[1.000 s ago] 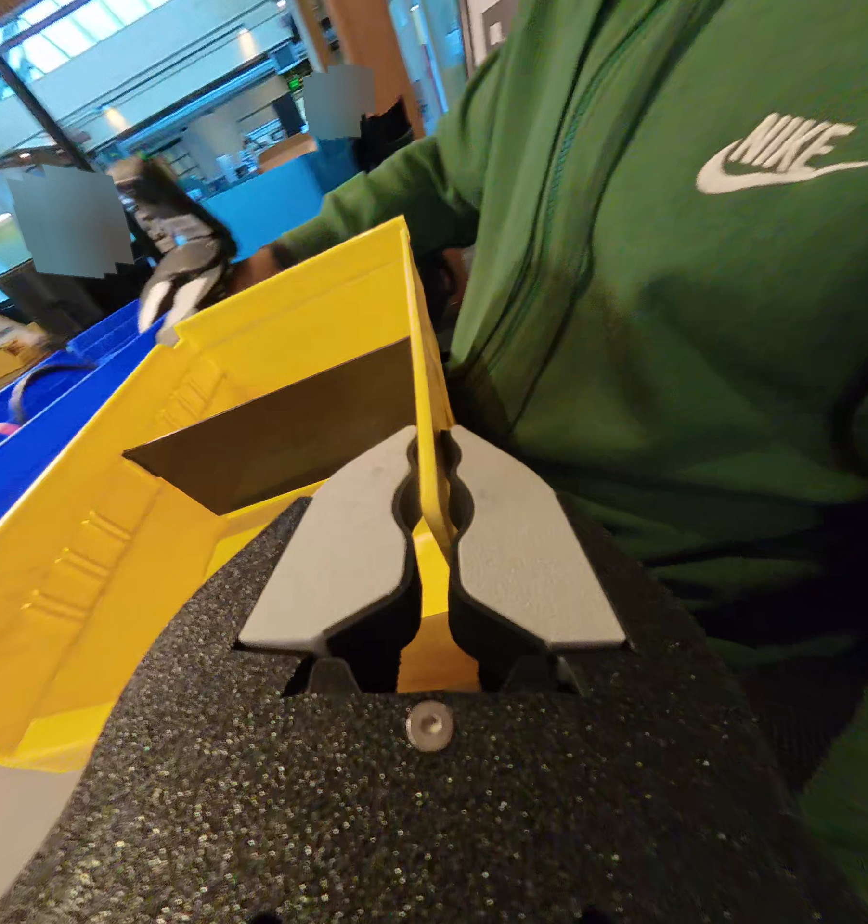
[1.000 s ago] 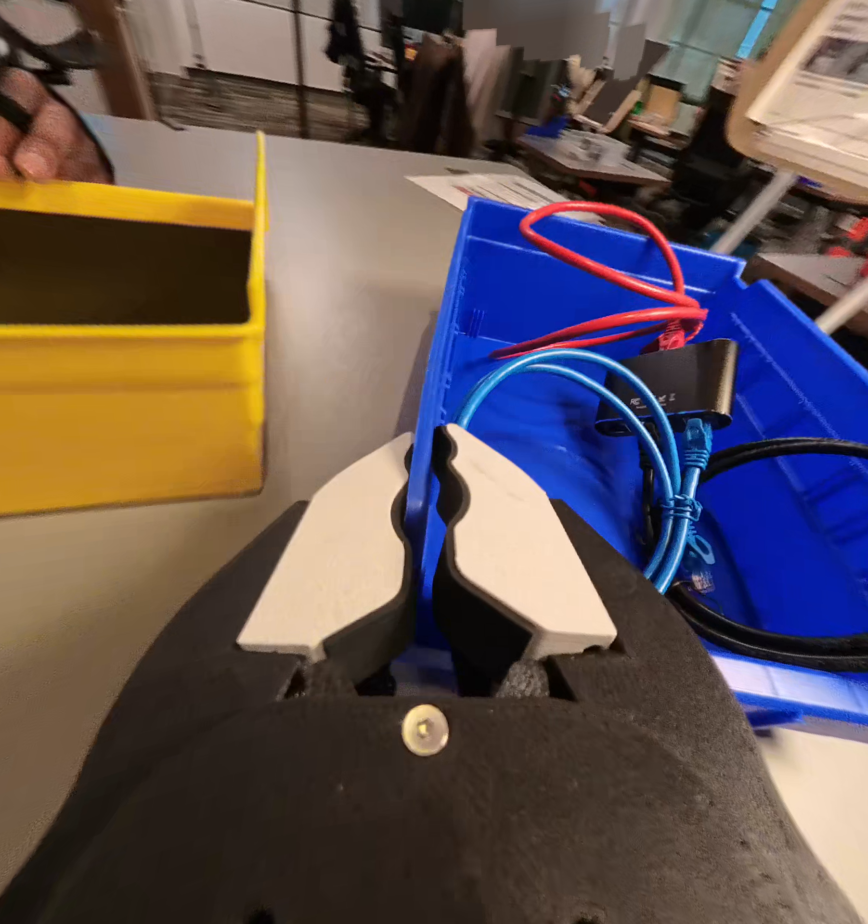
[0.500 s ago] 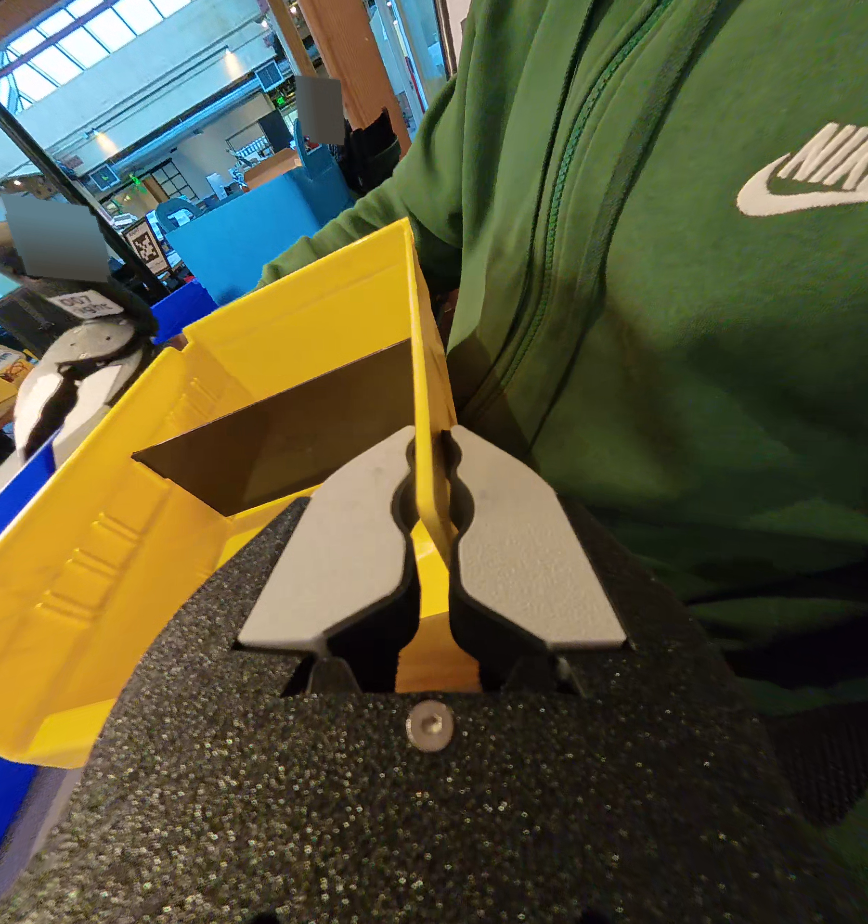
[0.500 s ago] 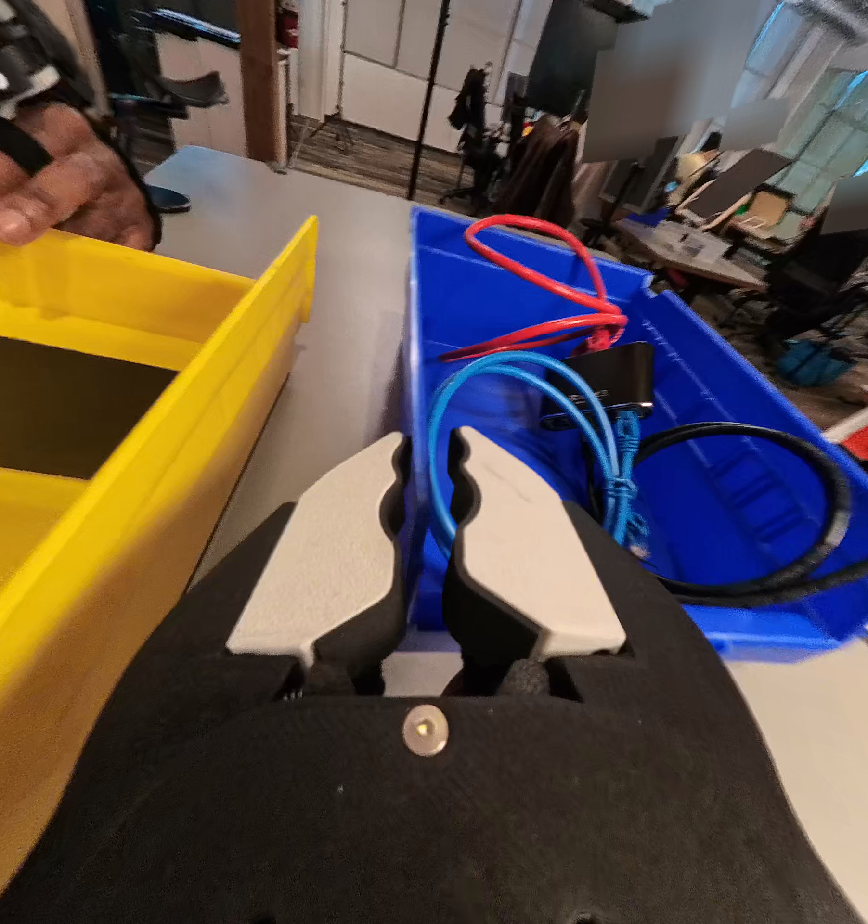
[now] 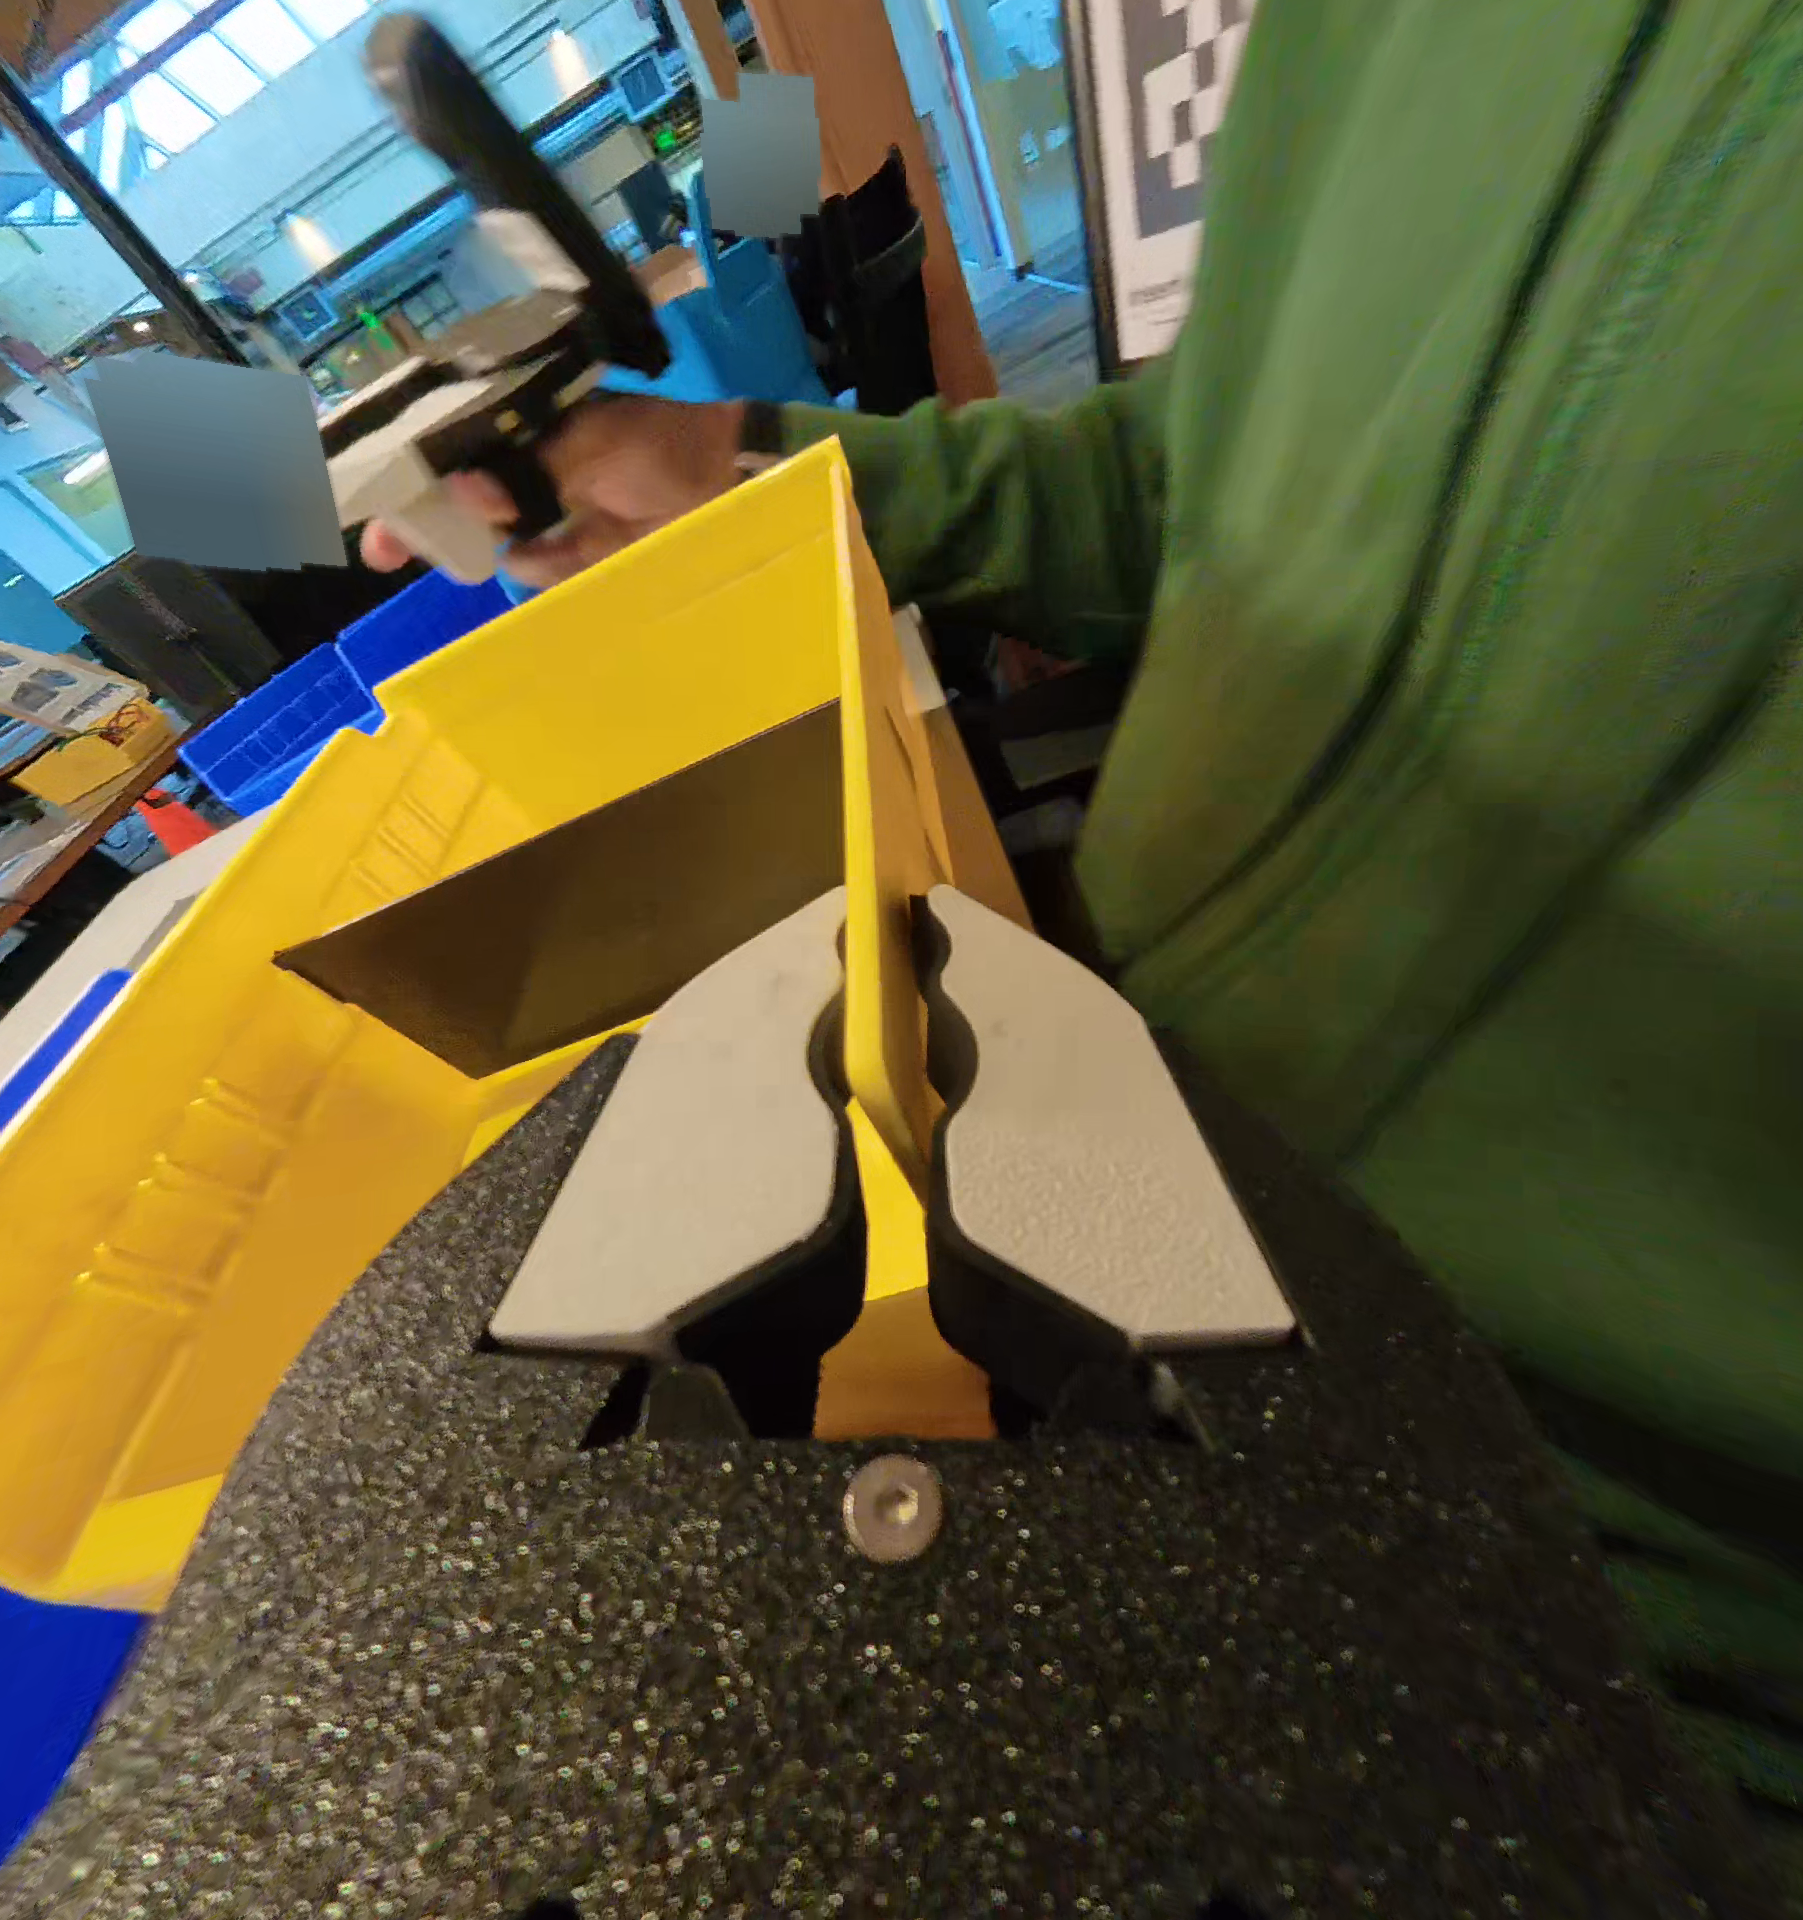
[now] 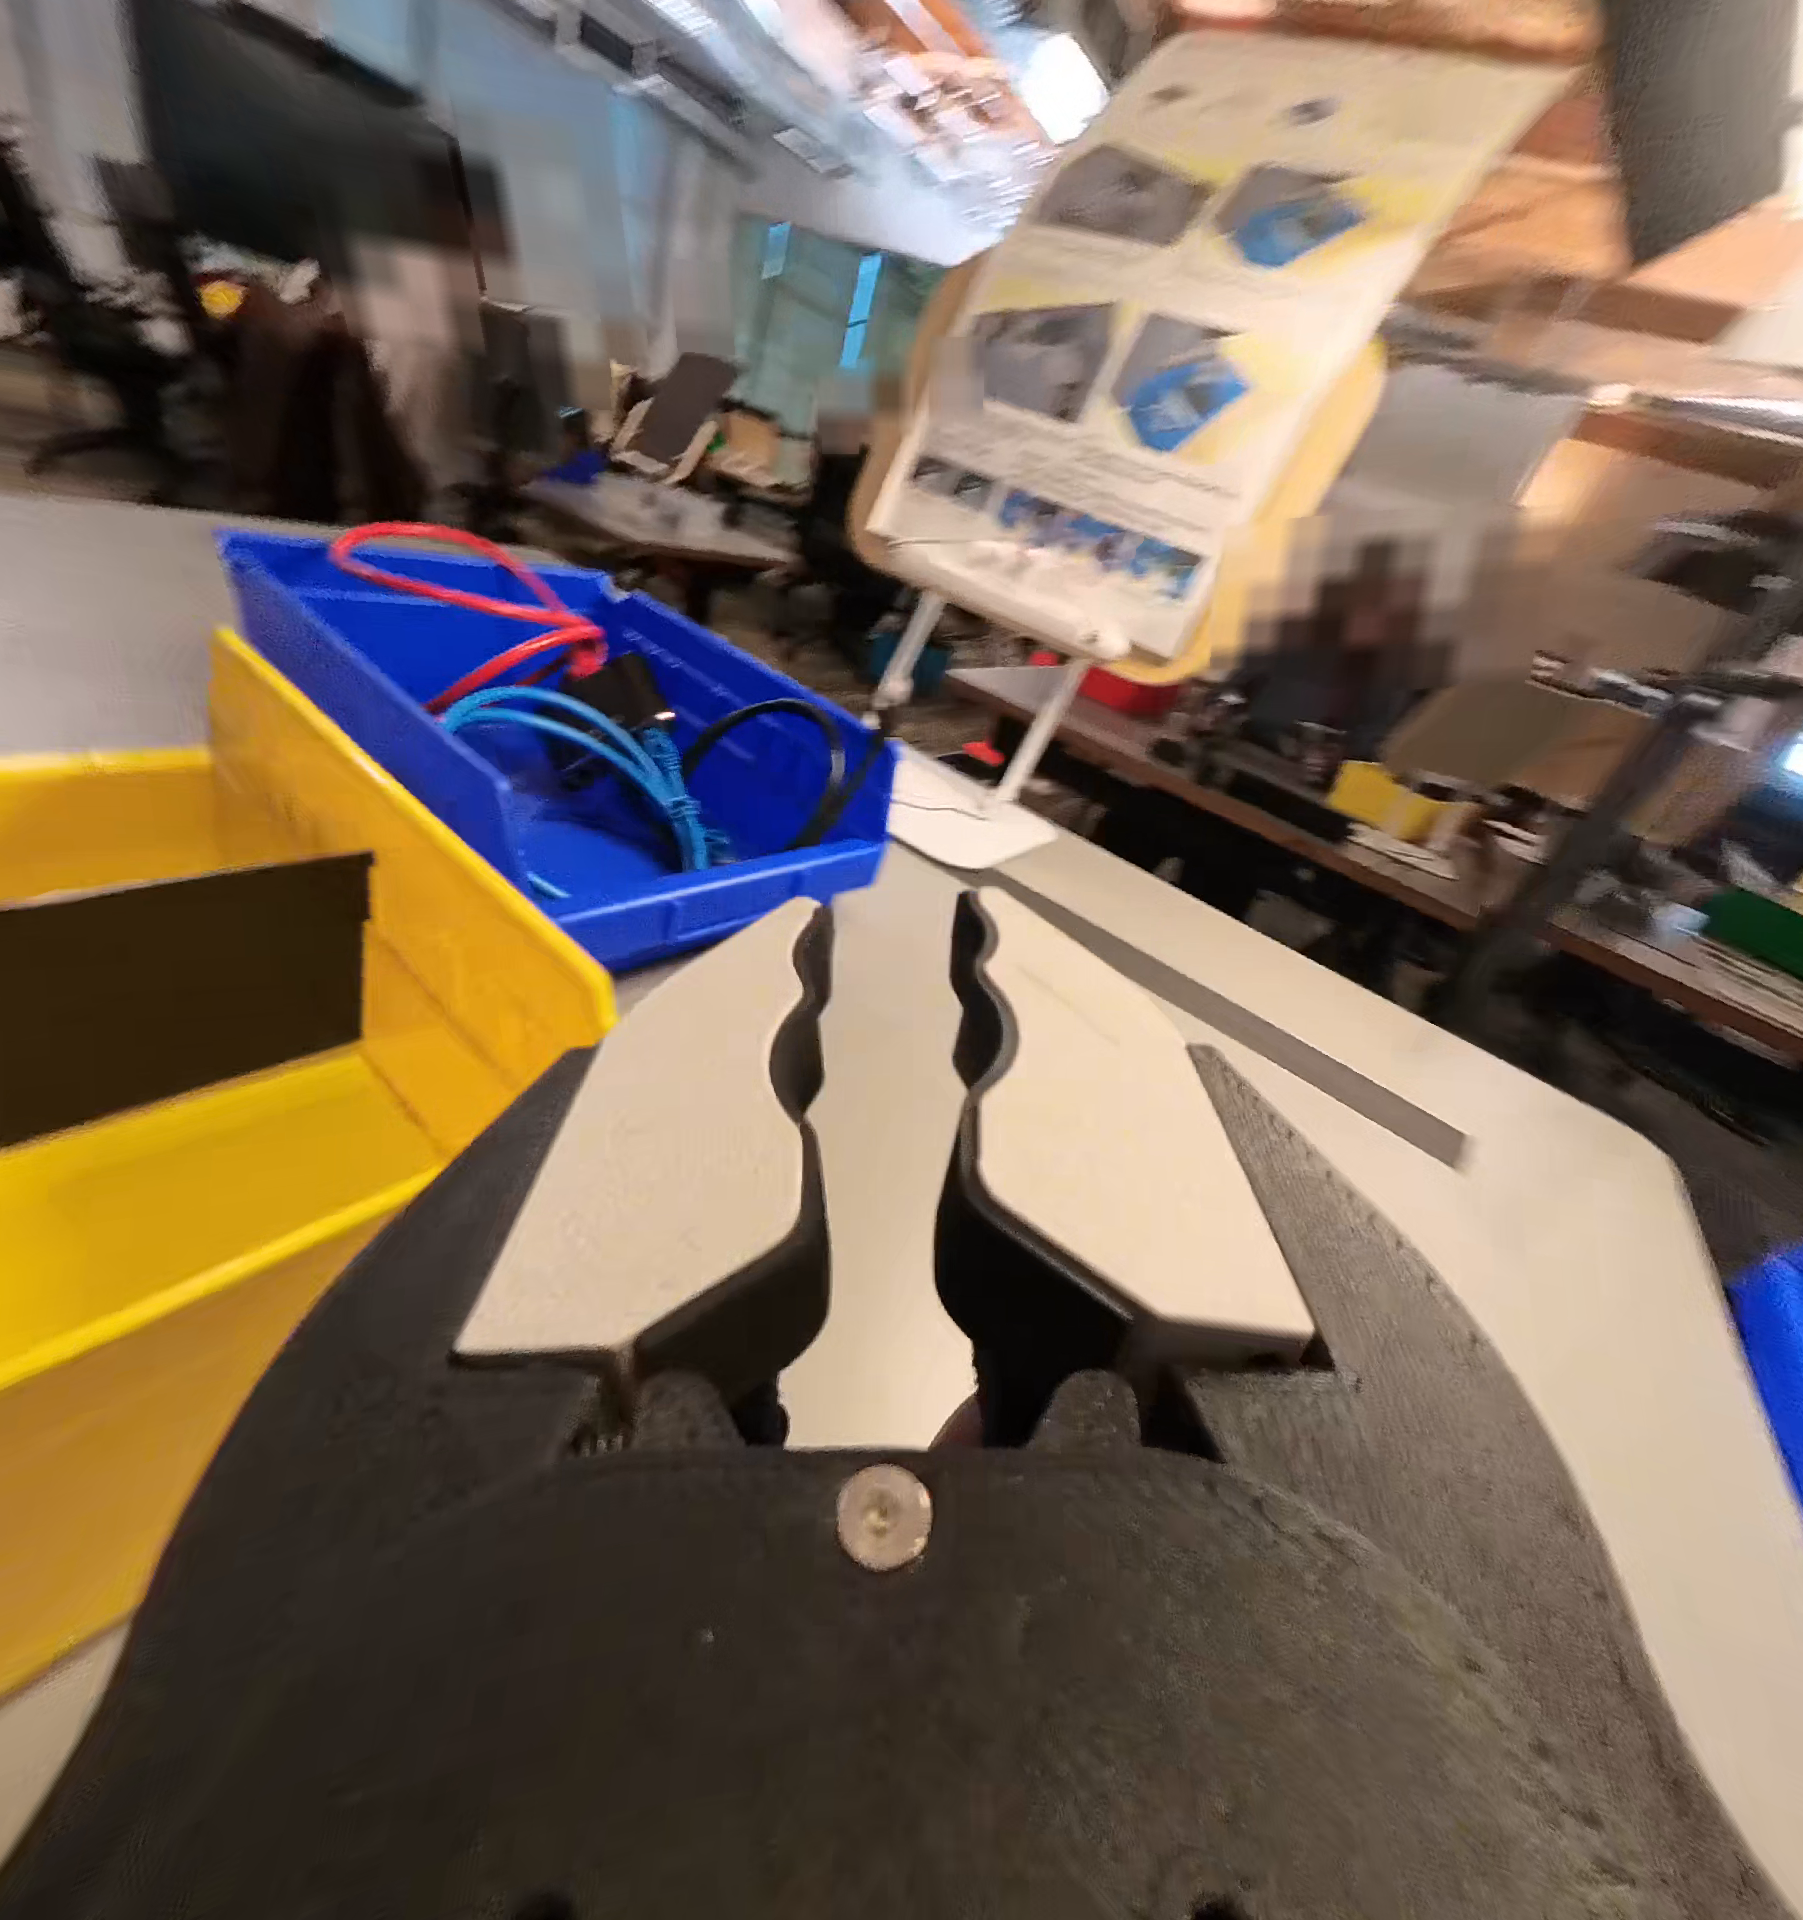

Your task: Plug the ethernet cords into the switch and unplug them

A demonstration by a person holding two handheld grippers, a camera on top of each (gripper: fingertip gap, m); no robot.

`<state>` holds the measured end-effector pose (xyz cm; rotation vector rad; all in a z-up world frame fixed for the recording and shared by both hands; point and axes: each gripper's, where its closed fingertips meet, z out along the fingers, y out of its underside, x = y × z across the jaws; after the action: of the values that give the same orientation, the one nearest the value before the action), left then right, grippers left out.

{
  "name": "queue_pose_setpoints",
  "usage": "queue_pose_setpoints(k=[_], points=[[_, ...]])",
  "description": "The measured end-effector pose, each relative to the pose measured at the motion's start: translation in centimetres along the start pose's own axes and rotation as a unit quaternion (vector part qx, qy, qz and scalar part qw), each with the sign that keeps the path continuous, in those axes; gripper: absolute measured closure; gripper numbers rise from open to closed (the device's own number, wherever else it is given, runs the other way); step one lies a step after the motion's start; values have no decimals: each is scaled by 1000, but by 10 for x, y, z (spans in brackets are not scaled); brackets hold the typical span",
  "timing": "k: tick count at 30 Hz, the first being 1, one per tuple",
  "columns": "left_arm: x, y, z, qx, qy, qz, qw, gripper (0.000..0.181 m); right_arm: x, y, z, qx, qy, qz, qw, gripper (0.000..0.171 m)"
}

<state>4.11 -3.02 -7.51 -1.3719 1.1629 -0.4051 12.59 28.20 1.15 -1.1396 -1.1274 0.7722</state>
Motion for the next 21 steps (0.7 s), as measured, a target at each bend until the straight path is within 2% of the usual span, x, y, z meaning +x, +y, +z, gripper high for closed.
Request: queue_pose_setpoints(k=[4, 6, 8, 11, 14, 18, 21], points=[[-20, -14, 50, 12, -46, 9, 999, 152, 31, -1, -89, -26, 107, 22, 994, 151], [-28, -32, 55, 53, -62, 8, 997, 151, 39, -1, -128, -57, 147, 29, 987, 151], [-36, -51, 51, 106, -79, -5, 991, 153, 29, -5, -150, -69, 138, 48, 987, 151], [-62, -67, 40, 139, -138, -32, 980, 153, -24, -16, -149, -52, 11, 79, 995, 151], [-99, -63, 23, 102, -211, -49, 971, 148, -74, -24, -132, -30, -95, 98, 990, 147], [-160, -42, -7, 34, -290, -92, 952, 146, -116, -23, -101, -38, -167, 112, 979, 144], [-201, -13, -14, -5, -294, -147, 944, 140, -118, -19, -85, -56, -153, 109, 981, 145]])
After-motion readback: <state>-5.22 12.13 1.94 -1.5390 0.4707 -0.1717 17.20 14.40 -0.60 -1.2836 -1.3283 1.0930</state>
